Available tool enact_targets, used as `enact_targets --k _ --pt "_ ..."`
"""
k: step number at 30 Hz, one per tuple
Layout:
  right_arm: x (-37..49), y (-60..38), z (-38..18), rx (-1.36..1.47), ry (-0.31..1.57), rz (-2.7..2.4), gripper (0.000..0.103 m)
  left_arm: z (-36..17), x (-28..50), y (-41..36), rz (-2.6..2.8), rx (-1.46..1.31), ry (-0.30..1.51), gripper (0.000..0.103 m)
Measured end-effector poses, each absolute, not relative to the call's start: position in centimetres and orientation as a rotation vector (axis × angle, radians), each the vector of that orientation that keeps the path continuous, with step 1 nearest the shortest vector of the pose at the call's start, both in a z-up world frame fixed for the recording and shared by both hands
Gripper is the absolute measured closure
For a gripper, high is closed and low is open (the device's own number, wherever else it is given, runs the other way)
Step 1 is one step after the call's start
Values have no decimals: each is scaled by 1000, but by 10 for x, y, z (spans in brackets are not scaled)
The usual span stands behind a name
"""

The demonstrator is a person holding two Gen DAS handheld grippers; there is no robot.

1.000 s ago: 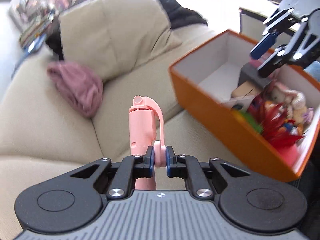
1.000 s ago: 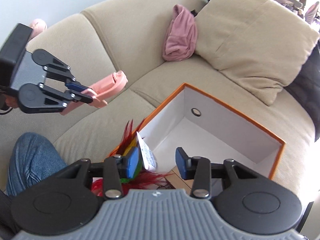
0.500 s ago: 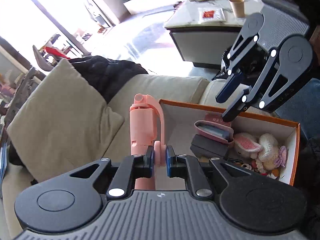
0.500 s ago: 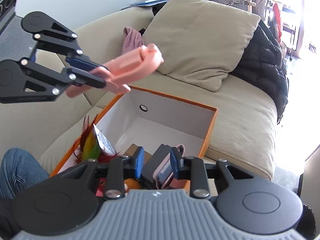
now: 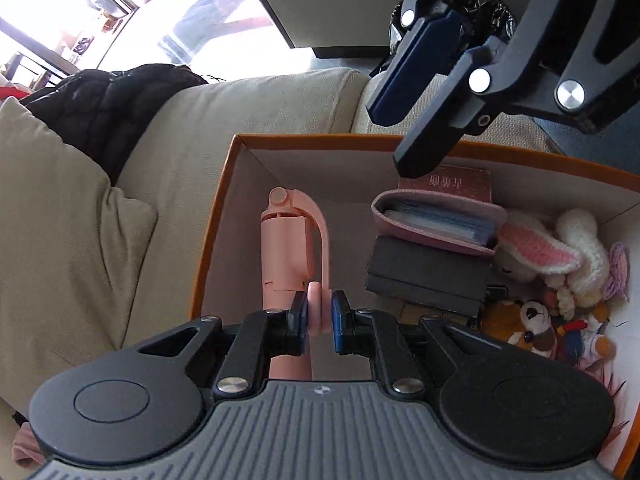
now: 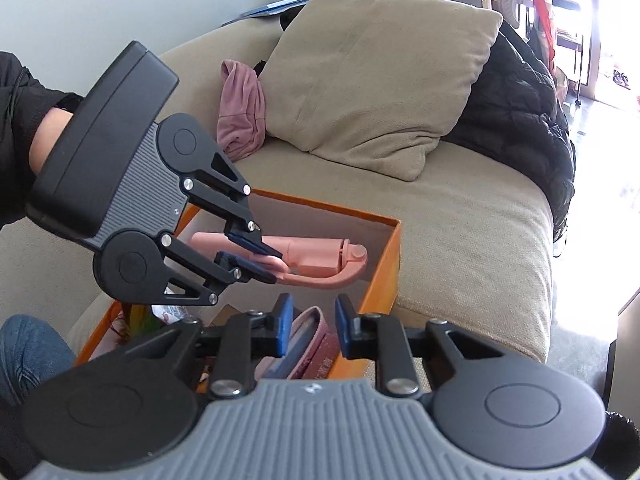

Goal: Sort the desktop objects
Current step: 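Carry the pink selfie stick over the box and lower it with left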

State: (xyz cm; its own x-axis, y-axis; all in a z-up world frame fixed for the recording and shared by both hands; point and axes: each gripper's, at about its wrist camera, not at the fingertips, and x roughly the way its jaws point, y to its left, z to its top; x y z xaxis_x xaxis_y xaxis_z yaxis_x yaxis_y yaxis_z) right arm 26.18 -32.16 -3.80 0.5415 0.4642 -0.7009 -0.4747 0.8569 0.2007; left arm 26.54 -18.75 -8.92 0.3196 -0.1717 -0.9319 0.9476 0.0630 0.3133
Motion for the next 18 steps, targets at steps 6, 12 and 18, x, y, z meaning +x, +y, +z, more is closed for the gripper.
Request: enact_targets --k 6,12,18 --pt "271 -320 -46 6 842 555 78 -108 281 -185 -1063 1202 888 83" --pt "278 -318 -51 -5 863 542 78 -106 289 -184 -1024 1199 846 80" --pt "278 -311 -51 -20 883 535 78 -88 281 -179 -1000 1173 810 80"
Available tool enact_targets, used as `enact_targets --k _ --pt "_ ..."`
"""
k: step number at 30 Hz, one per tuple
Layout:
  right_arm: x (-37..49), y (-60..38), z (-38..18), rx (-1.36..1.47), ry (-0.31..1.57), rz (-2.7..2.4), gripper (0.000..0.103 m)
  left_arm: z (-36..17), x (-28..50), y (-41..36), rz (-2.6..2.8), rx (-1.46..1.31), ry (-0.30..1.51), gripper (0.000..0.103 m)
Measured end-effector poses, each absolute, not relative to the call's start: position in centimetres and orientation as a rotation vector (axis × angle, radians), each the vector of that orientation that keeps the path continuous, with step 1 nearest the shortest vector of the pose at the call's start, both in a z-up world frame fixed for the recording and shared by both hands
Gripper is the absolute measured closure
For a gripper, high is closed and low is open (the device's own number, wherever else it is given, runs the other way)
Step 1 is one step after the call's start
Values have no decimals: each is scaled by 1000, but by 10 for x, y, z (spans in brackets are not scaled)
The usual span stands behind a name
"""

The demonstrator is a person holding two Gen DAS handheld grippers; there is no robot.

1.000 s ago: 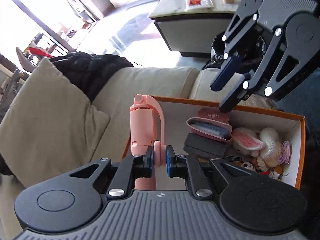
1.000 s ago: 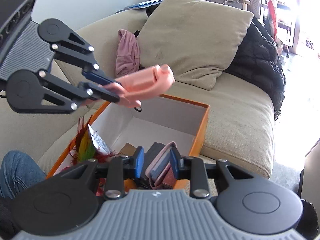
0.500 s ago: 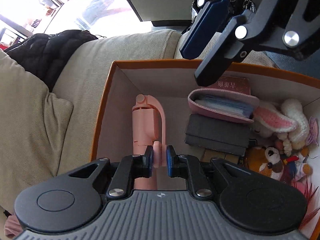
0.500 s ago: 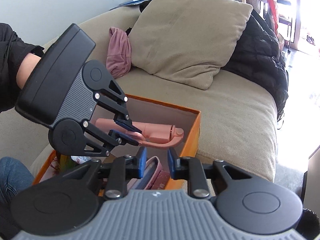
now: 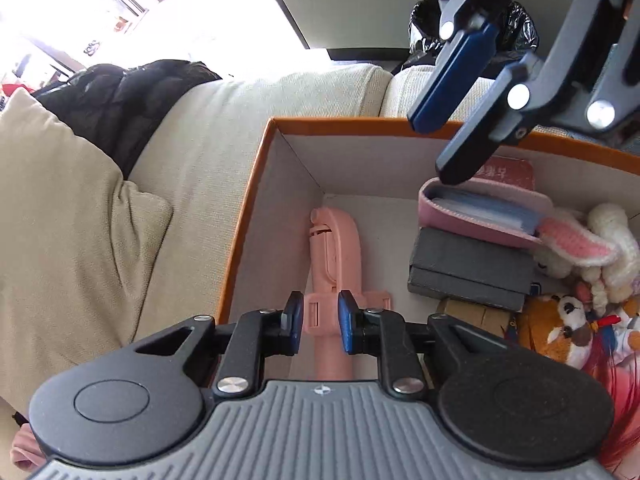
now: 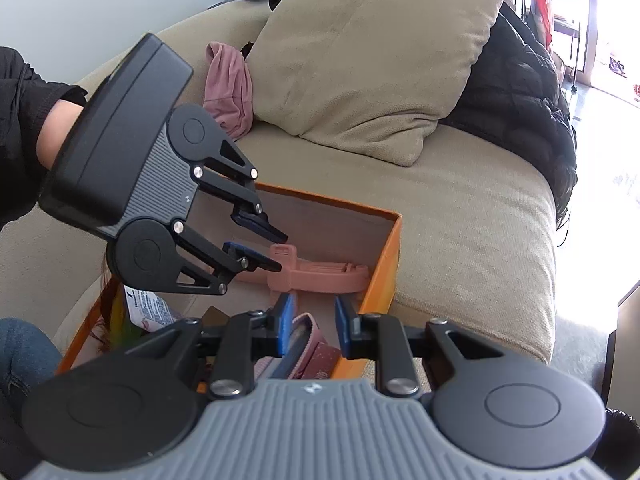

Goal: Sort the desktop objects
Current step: 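Carry the pink selfie stick over the box and lower it with left, then open the left gripper to drop the selfie stick into the box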

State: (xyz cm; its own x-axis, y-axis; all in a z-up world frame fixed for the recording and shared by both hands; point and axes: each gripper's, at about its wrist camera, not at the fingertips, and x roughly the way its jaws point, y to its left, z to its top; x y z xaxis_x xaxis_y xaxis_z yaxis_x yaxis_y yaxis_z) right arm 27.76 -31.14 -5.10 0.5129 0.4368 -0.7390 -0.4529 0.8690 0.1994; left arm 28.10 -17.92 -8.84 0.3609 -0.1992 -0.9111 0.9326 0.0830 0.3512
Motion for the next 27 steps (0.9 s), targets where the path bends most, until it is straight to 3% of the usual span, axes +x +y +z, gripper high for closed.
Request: enact_targets --k 18,27 --pt "191 -286 0 -131 795 531 78 21 143 -128 -839 1051 615 81" --pt "125 -283 7 -123 710 499 78 37 53 -84 -680 754 543 81"
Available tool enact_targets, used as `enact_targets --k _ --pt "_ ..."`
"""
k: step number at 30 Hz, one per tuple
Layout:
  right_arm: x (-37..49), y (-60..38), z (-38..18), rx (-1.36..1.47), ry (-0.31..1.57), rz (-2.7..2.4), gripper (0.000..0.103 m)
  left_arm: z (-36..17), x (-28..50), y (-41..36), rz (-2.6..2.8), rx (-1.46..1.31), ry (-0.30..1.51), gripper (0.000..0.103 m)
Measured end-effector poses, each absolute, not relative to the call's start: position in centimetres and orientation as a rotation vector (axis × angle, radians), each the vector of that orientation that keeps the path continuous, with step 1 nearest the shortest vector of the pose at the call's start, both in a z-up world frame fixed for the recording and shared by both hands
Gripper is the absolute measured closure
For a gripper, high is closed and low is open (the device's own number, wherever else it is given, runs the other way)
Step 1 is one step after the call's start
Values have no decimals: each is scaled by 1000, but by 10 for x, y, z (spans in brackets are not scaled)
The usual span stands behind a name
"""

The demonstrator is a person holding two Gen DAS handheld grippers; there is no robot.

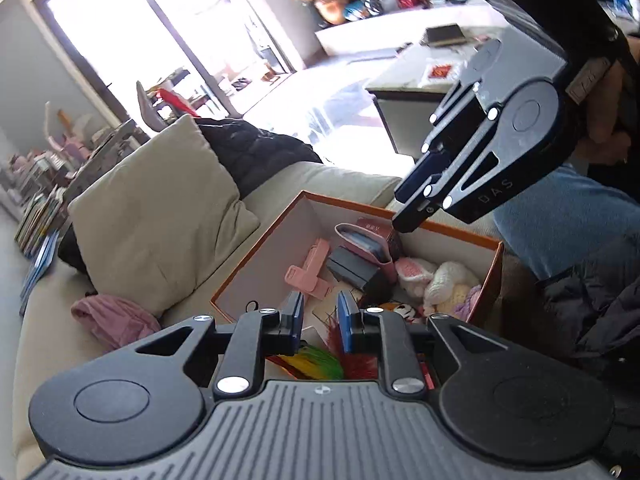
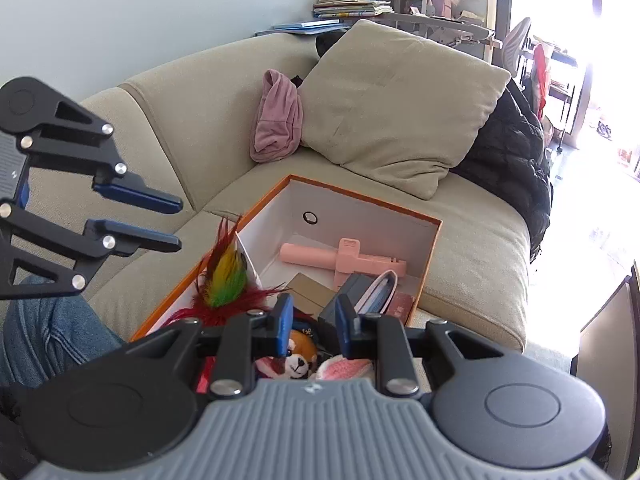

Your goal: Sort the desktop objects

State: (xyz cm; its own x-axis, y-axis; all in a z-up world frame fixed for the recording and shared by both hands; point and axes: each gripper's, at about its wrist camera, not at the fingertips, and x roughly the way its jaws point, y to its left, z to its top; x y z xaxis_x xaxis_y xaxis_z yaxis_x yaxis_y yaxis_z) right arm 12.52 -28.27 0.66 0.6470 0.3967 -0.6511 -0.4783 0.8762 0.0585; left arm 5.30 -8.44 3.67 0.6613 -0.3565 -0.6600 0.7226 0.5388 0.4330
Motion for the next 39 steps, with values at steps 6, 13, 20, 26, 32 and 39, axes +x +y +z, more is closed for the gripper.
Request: enact_targets --k 6,13,20,26,32,39 --pt "92 -280 -12 -69 689 447 78 27 28 -63 -488 414 519 81" --pt "68 -275 -44 20 685 364 78 2 23 -57 -312 139 537 76" --pt "54 -265 -71 41 662 340 65 -34 25 -59 -193 43 625 45" --pt "56 -262 -79 28 669 313 59 -48 25 -62 -97 79 691 30" --pt "57 -261 -82 27 660 303 50 -54 25 -62 -56 79 695 25" --pt "59 -264 -86 46 655 309 47 -57 28 -59 -49 63 709 20"
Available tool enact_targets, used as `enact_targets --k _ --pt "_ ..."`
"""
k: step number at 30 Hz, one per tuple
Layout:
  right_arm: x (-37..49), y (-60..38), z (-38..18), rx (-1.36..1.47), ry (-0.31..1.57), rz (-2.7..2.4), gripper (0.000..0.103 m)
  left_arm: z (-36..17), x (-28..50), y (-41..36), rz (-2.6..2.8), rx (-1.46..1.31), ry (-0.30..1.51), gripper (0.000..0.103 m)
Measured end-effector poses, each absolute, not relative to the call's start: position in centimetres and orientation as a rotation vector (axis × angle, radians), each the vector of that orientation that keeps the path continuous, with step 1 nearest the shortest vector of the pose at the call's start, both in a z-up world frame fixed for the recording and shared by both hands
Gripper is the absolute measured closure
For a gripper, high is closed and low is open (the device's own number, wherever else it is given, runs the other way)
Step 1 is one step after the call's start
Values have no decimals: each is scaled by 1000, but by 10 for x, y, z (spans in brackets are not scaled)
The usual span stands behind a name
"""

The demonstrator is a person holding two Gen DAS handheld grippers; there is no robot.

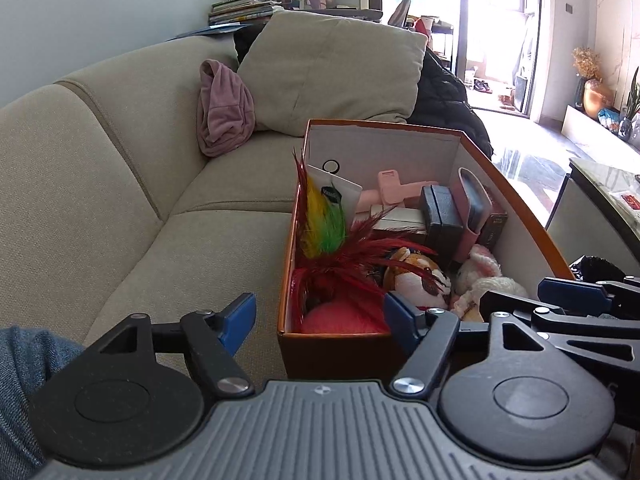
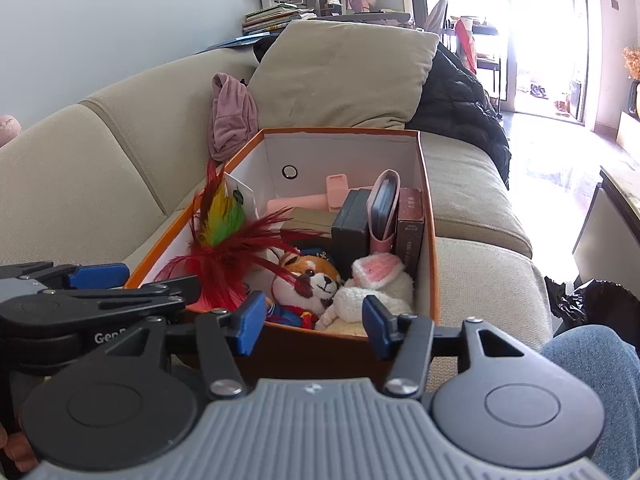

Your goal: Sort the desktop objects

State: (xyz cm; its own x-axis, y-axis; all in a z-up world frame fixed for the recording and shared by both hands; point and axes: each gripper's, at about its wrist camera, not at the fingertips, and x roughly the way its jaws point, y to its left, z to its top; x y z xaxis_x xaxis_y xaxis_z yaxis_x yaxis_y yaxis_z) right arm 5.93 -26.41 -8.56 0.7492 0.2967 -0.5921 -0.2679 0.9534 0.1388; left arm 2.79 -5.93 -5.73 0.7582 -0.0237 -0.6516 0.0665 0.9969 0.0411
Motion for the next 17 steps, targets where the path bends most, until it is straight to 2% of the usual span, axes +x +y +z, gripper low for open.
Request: enact_targets --k 17 --pt "61 -264 -88 46 660 300 47 -59 30 -59 -52 63 714 20"
